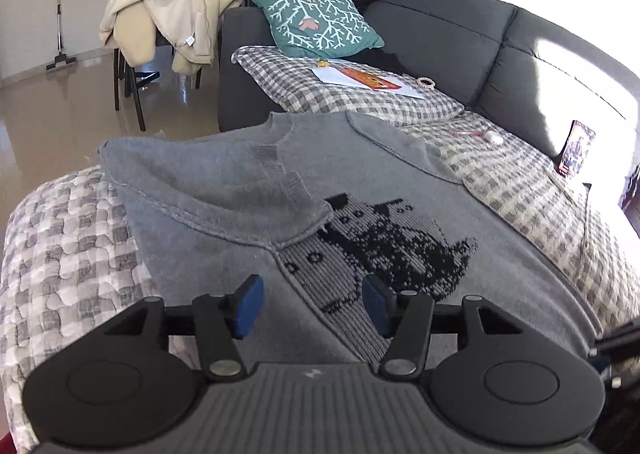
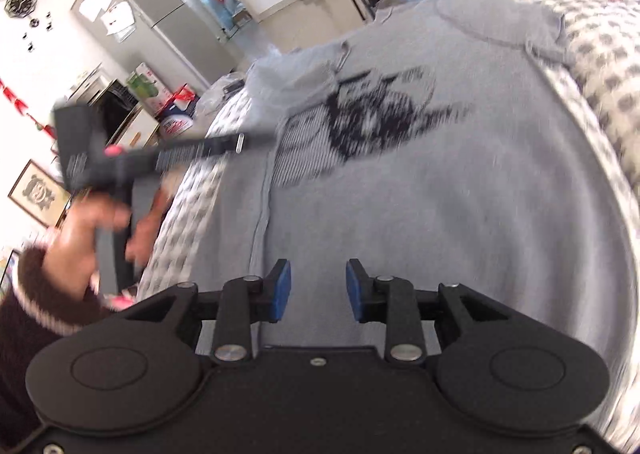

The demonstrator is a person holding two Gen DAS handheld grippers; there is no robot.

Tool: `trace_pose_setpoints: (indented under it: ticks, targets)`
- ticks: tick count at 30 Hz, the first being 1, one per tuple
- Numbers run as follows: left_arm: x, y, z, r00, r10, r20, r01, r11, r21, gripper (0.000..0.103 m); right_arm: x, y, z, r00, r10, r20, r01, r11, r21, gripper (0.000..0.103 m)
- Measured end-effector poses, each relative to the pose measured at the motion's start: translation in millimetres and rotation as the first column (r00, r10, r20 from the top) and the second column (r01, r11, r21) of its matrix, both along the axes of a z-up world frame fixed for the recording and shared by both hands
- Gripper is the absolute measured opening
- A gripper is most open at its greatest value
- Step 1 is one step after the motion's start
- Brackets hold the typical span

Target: Fold clothes

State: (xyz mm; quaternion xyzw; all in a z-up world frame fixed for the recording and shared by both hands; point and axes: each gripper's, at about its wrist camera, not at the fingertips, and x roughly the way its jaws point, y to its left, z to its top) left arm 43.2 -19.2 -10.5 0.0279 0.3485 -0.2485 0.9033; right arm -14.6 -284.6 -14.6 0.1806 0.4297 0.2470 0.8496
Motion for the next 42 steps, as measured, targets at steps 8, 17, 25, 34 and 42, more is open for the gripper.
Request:
trace_pose_setpoints:
  ticks: [8,17,25,34,42]
  targets:
    - [-9.6,-9.8,-28.0,0.997,-0.066,0.038,0.063,0.996,0.059,0.056,91.6,24.8,33.1,0.994,-0.009,0.111,0.014,0.999,-0.048,0.033]
    - [-20.6,-6.6,-39.0,0.99,-0.086,0.108,0.081,0.995,0.052,0.058,216.5,73.5,4.9,0.986,0.02,0.164,0.011,0.982,-0.19,0.033]
    - [-19.0,-4.3,-40.2,0.989,-0.108,0.098,0.106,0.994,0.023,0.07,257.2,99.2,-22.6,0.978,0.044,0.206,0.016,0.96,-0.281,0.033]
    - [-22.2,-11.5,-42.1,0.986,-0.127,0.109,0.12,0.991,0.065,0.074,277.2,106.1,-23.1,0.952,0.01,0.305,0.104,0.93,-0.353,0.001]
    - [-22.7,-11.7,-42.4,0.986,-0.127,0.11,0.12,0.991,0.067,0.074,272.5,85.2,-19.4,0.976,-0.029,0.216,0.072,0.979,-0.191,0.036]
